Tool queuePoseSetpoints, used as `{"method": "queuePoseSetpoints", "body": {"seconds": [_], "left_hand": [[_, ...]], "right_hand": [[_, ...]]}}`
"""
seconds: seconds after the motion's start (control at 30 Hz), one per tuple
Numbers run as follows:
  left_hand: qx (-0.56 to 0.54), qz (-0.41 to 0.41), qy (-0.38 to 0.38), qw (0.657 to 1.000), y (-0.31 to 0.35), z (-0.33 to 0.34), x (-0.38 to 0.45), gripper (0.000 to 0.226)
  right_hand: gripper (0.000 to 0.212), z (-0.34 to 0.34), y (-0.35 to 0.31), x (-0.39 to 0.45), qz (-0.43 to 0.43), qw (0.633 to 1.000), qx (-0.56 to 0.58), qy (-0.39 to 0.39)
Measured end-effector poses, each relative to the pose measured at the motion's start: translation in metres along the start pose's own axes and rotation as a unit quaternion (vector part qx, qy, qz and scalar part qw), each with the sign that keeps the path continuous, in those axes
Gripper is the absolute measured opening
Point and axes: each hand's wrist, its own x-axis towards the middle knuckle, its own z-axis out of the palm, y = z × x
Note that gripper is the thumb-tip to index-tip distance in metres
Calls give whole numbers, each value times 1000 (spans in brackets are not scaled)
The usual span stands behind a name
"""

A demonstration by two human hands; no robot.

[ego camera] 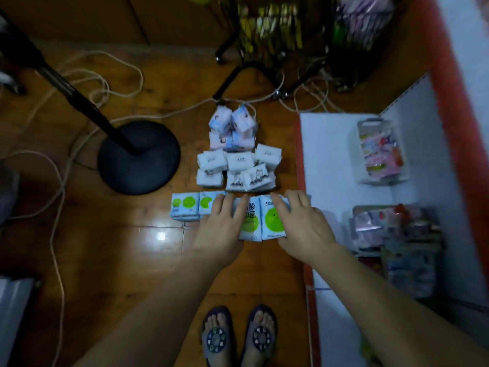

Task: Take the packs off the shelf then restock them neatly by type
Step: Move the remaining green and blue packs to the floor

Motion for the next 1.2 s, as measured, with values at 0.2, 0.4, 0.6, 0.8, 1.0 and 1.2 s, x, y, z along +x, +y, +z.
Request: {"method": "queuePoseSetpoints", "body": {"seconds": [0.2,0.4,0.6,0.8,1.0,1.2], "left_hand": [[36,15,76,996,25,-153,-25,94],[63,43,152,985,51,-294,-55,96],[78,52,220,971,82,-414,-84,105],[103,79,313,941,110,-518,-115,104],[113,125,377,911,140,-589,-138,101],[113,203,410,882,170,-635,-141,102]], "right_hand": [[96,-155,-8,-44,1,997,-36,73],[97,-290,-11,-93,1,987,-60,149],[97,-406,-13,-143,4,970,-74,230],[99,-507,-11,-195,4,946,-104,308],[100,-570,-9,-246,43,922,-129,362],[96,-605,-5,-297,105,902,-150,392]]}}
